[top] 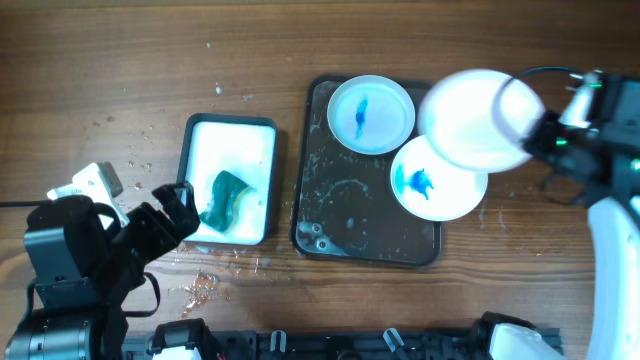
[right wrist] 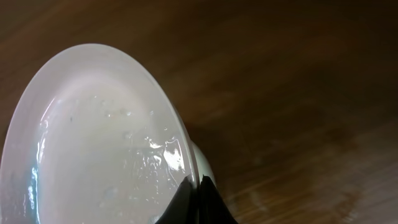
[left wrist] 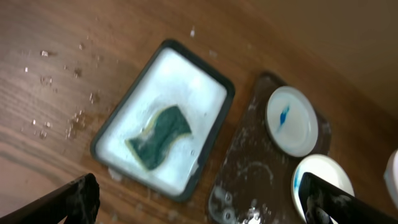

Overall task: Clean dirty plates on tray and stack at the side
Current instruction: 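Lift the scrubbed plate with the right gripper and place it right of the tray, then grasp the sponge with the left gripper and the next plate with the right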

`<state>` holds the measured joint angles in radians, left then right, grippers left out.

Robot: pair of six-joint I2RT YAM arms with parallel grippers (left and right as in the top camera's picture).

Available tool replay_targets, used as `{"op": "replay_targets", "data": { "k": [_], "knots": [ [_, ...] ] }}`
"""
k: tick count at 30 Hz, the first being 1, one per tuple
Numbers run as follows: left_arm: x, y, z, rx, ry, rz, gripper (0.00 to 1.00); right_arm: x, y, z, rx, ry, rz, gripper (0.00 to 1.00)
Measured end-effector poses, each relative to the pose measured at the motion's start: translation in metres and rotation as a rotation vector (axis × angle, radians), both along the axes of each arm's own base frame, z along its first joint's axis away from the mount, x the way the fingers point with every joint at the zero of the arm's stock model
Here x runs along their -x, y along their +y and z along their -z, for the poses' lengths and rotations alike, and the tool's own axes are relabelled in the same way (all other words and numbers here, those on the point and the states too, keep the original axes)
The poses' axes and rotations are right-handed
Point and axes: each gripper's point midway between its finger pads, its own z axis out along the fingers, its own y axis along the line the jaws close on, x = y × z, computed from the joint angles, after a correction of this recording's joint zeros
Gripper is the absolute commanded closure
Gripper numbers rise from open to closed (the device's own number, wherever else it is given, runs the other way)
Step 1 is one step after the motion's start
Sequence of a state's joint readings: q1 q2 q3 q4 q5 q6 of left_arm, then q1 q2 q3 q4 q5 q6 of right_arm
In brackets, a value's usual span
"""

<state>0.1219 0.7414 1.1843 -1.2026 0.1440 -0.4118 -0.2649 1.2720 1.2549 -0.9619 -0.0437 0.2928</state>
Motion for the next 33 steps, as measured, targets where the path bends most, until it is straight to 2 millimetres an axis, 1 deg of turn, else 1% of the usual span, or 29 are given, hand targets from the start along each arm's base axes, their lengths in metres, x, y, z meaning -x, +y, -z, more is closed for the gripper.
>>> {"op": "replay_targets", "data": {
  "k": [2,3,4,5,6,7,8,9,10,11,12,13,14,15,17,18,19,21,22,23,24,25,26,27,28,30,31,32,33],
  "knots": [
    [-0.001,-0.003,-0.002,0.01,-0.01,0.012,0.0,0.007,-0.054,0.033,-0.038,0.084,0.168,0.96],
    [-0.001,-0.005,-0.002,0.019,-0.011,0.022,0.0,0.012,-0.081,0.054,-0.066,0.134,0.248,0.96],
    [-0.001,-0.008,-0.002,0.03,-0.01,0.033,0.0,0.02,-0.107,0.082,-0.105,0.193,0.337,0.96],
    [-0.001,-0.008,-0.002,0.034,-0.01,0.037,0.0,0.025,-0.119,0.098,-0.129,0.227,0.379,0.96],
    [-0.001,-0.01,-0.002,0.038,-0.01,0.042,0.0,0.027,-0.136,0.12,-0.155,0.256,0.432,0.96],
    [-0.001,-0.011,-0.002,0.043,-0.01,0.046,0.0,0.03,-0.144,0.139,-0.18,0.289,0.46,0.96],
    [-0.001,-0.011,-0.002,0.043,-0.011,0.047,0.0,0.035,-0.147,0.157,-0.207,0.336,0.472,0.95],
    [-0.001,-0.011,-0.002,0.043,-0.011,0.047,0.0,0.039,-0.142,0.173,-0.234,0.387,0.469,0.95],
    [-0.001,-0.011,-0.002,0.043,-0.011,0.047,0.0,0.04,-0.139,0.179,-0.245,0.409,0.462,0.95],
    [-0.001,-0.011,-0.002,0.043,-0.011,0.047,0.0,0.041,-0.126,0.193,-0.273,0.46,0.43,0.94],
    [-0.001,-0.011,-0.002,0.044,-0.011,0.047,0.0,0.039,-0.113,0.199,-0.278,0.481,0.39,0.92],
    [-0.001,-0.011,-0.002,0.043,-0.011,0.047,0.0,0.036,-0.092,0.205,-0.284,0.512,0.33,0.75],
    [-0.001,-0.011,-0.002,0.044,-0.011,0.047,0.0,0.036,-0.069,0.209,-0.287,0.555,0.266,0.68],
    [-0.001,-0.011,-0.002,0.044,-0.011,0.047,0.0,0.034,-0.053,0.21,-0.278,0.578,0.217,0.64],
    [-0.001,-0.013,-0.003,0.051,-0.012,0.055,0.0,0.031,-0.035,0.207,-0.276,0.595,0.16,0.48],
    [-0.001,-0.014,-0.003,0.054,-0.012,0.059,0.0,0.033,-0.032,0.201,-0.272,0.594,0.149,0.45],
    [-0.001,-0.015,-0.003,0.058,-0.012,0.062,0.0,0.031,-0.031,0.184,-0.255,0.555,0.14,0.41],
    [-0.001,-0.015,-0.003,0.061,-0.013,0.066,0.0,0.025,-0.028,0.136,-0.206,0.416,0.102,0.34],
    [-0.001,-0.015,-0.003,0.061,-0.013,0.066,0.0,0.023,-0.02,0.105,-0.187,0.325,0.051,0.31],
    [-0.001,-0.015,-0.003,0.061,-0.012,0.066,0.0,0.024,-0.009,0.083,-0.178,0.261,-0.001,0.24],
    [-0.001,-0.015,-0.003,0.061,-0.013,0.066,0.0,0.024,0.005,0.069,-0.167,0.22,-0.06,0.21],
    [-0.001,-0.015,-0.003,0.061,-0.013,0.066,0.0,0.021,0.013,0.067,-0.156,0.198,-0.097,0.22],
    [-0.001,-0.015,-0.003,0.061,-0.014,0.066,0.0,0.017,0.019,0.074,-0.151,0.188,-0.129,0.22],
    [-0.001,-0.015,-0.003,0.061,-0.013,0.066,0.0,0.016,0.028,0.099,-0.158,0.202,-0.16,0.22],
    [0.0,-0.015,-0.003,0.061,-0.011,0.066,0.0,0.024,0.036,0.125,-0.18,0.248,-0.175,0.22],
    [0.001,-0.016,-0.001,0.063,-0.001,0.066,0.0,0.034,0.044,0.164,-0.206,0.292,-0.192,0.23],
    [0.002,-0.016,0.0,0.064,0.002,0.066,0.0,0.039,0.046,0.175,-0.214,0.312,-0.192,0.38],
    [0.002,-0.016,0.0,0.064,0.004,0.065,0.0,0.046,0.048,0.189,-0.226,0.344,-0.19,0.78],
    [0.003,-0.016,0.0,0.064,0.006,0.065,0.0,0.048,0.049,0.193,-0.23,0.357,-0.19,0.89]
  ]
}}
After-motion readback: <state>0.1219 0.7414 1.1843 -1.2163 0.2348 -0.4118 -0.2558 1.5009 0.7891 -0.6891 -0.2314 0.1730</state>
